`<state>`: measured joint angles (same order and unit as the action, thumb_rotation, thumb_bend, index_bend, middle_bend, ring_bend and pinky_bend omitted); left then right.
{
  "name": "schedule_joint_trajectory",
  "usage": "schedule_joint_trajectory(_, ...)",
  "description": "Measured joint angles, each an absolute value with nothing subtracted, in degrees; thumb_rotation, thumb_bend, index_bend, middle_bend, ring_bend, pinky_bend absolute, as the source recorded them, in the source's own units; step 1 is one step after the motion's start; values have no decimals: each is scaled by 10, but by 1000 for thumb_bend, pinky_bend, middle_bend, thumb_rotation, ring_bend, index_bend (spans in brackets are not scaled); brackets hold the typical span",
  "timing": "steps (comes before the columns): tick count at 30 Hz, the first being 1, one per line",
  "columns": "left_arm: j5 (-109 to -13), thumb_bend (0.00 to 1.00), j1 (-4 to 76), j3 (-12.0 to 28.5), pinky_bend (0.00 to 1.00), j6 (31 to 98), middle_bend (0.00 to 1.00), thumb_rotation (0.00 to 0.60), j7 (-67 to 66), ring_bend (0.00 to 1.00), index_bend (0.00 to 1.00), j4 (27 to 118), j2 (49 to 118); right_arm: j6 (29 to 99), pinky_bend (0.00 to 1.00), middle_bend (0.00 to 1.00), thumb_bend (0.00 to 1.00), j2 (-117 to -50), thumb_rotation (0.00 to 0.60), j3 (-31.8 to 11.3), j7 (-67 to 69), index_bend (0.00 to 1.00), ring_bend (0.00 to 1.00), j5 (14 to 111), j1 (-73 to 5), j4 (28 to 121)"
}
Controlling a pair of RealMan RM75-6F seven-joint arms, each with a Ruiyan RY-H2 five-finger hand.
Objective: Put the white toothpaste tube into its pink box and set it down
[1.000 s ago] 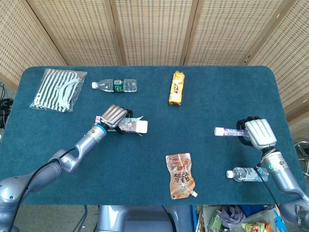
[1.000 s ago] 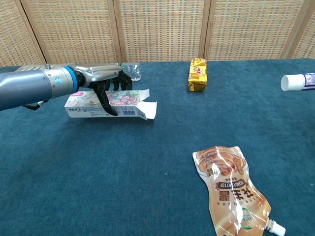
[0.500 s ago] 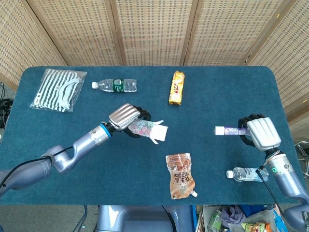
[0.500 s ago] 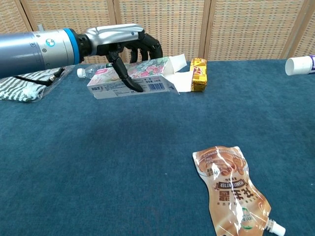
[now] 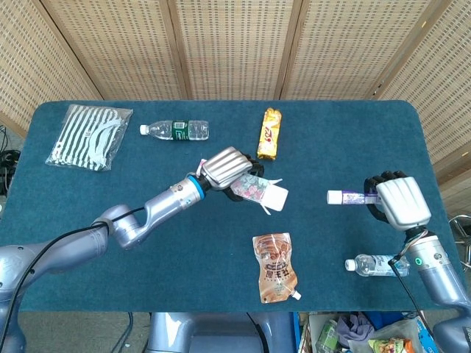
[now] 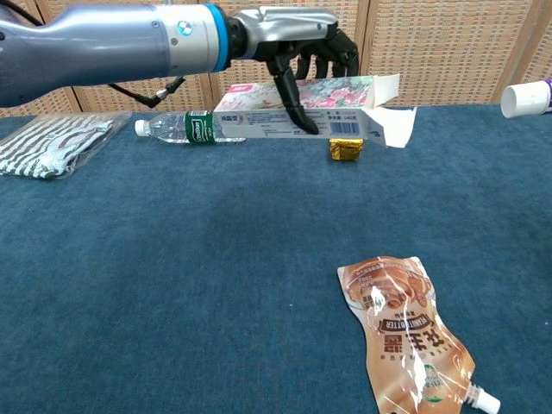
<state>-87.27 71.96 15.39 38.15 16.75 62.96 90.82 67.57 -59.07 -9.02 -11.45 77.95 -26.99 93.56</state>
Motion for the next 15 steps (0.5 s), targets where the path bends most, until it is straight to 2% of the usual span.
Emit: schedule_joint_trajectory(15,-804,106,783,183,512,329,487,600,115,445,502,547,980,645,438,581,620,-596,600,-110,-152,578,427,756,-302,953)
